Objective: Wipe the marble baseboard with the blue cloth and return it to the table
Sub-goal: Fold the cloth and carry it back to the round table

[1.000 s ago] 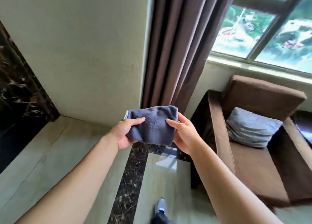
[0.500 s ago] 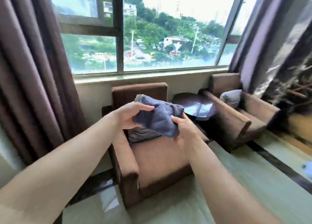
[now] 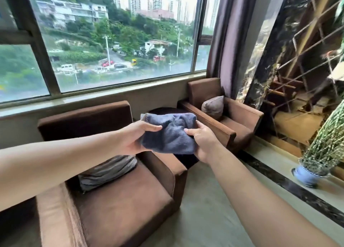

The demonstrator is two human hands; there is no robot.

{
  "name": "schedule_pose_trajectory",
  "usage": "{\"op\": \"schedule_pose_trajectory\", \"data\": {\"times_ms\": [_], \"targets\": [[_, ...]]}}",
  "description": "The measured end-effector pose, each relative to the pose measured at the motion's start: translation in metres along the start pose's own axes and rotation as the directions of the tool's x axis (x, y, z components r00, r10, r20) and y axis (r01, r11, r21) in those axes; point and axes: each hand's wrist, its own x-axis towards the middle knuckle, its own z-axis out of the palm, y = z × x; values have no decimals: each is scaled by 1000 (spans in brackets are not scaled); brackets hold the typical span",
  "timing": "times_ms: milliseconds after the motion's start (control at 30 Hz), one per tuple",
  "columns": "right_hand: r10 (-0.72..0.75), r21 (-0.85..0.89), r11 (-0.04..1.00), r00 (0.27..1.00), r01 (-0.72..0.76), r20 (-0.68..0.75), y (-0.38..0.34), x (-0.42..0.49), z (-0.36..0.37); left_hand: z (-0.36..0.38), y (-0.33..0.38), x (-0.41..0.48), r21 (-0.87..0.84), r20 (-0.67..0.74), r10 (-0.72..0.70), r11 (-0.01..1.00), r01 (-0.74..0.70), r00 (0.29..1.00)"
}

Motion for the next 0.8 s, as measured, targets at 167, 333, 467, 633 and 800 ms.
{"op": "schedule_pose_trajectory", "data": {"times_ms": [167, 333, 467, 633, 800], "targets": [[33, -27, 999, 998, -34, -52, -8, 127, -26, -23, 31, 130, -43, -10, -33, 999, 32, 999], [72, -70, 995, 996, -76, -59, -26, 241, -48, -40, 58, 242, -116, -67, -68, 991, 60, 995], [69, -147, 986, 995, -80, -78, -34, 309, -57, -53, 65, 303, -120, -106, -77, 991, 64, 991], [107, -234, 966, 994, -113, -39, -26, 423, -107, -48, 60, 404, -159, -119, -127, 981, 108, 985], [149, -292, 948, 987, -125, 59, -9, 547, -157, -43, 53, 509, -244, -194, -150, 965, 100, 970]]}}
